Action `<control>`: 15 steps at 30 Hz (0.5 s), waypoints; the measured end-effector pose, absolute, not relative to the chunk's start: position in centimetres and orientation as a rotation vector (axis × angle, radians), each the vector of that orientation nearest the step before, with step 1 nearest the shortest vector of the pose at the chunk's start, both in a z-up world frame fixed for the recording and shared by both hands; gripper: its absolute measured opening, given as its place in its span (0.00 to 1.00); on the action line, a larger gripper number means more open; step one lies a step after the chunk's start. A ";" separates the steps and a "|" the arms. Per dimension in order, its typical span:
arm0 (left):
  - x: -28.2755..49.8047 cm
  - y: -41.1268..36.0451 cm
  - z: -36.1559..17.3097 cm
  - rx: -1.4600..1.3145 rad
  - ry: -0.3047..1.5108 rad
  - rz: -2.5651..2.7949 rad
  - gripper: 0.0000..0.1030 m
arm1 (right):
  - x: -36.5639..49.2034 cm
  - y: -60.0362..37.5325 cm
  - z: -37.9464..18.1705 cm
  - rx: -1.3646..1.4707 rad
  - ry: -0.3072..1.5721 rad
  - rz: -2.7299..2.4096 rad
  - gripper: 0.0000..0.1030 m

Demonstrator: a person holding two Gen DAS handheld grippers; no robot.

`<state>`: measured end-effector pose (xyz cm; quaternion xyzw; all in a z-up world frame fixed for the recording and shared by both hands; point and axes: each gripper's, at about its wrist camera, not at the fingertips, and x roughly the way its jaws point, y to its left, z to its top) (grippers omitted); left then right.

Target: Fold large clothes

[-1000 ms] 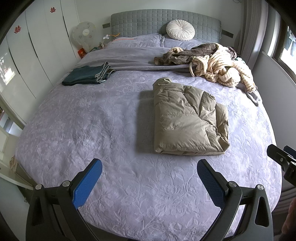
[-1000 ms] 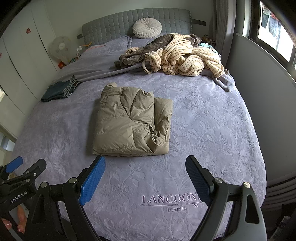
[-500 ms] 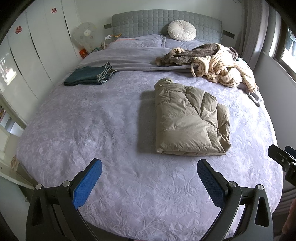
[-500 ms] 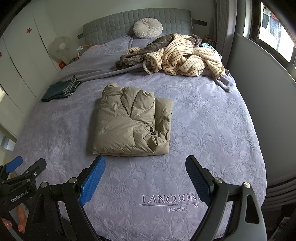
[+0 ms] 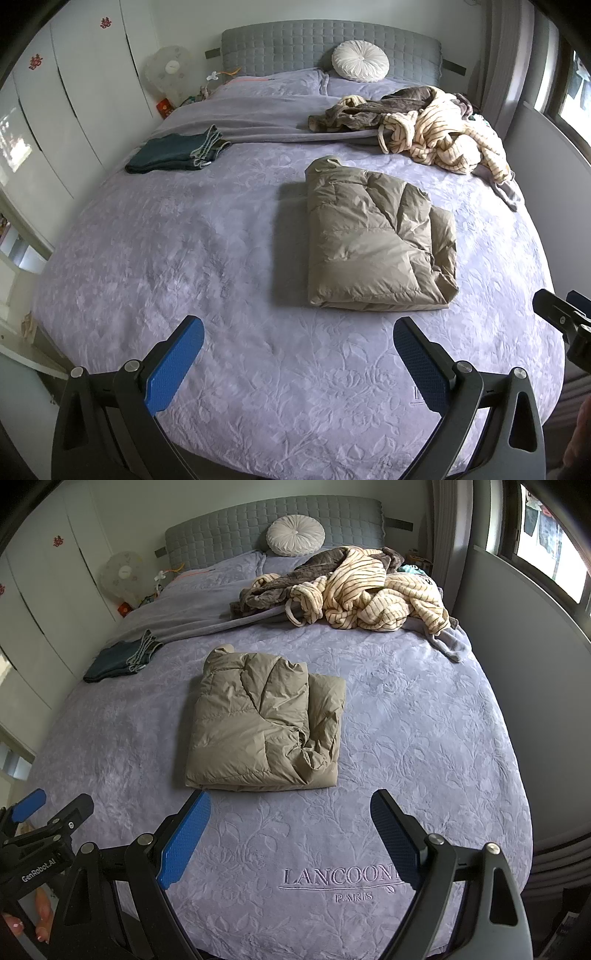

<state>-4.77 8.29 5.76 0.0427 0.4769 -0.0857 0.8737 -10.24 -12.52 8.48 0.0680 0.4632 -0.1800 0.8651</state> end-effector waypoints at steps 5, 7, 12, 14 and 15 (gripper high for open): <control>-4.6 8.0 5.8 0.090 0.996 -0.182 1.00 | -10.2 -12.6 8.5 0.143 0.970 -0.378 0.88; -4.6 8.1 5.8 0.091 0.996 -0.182 1.00 | -10.2 -12.6 8.5 0.143 0.970 -0.378 0.88; -4.7 8.2 5.8 0.091 0.996 -0.183 1.00 | -10.2 -12.5 8.5 0.143 0.971 -0.377 0.88; -4.6 7.9 5.9 0.091 0.996 -0.183 1.00 | -10.3 -12.5 8.5 0.144 0.970 -0.379 0.88; -4.6 8.0 5.9 0.091 0.997 -0.184 1.00 | -10.3 -12.5 8.4 0.145 0.970 -0.380 0.88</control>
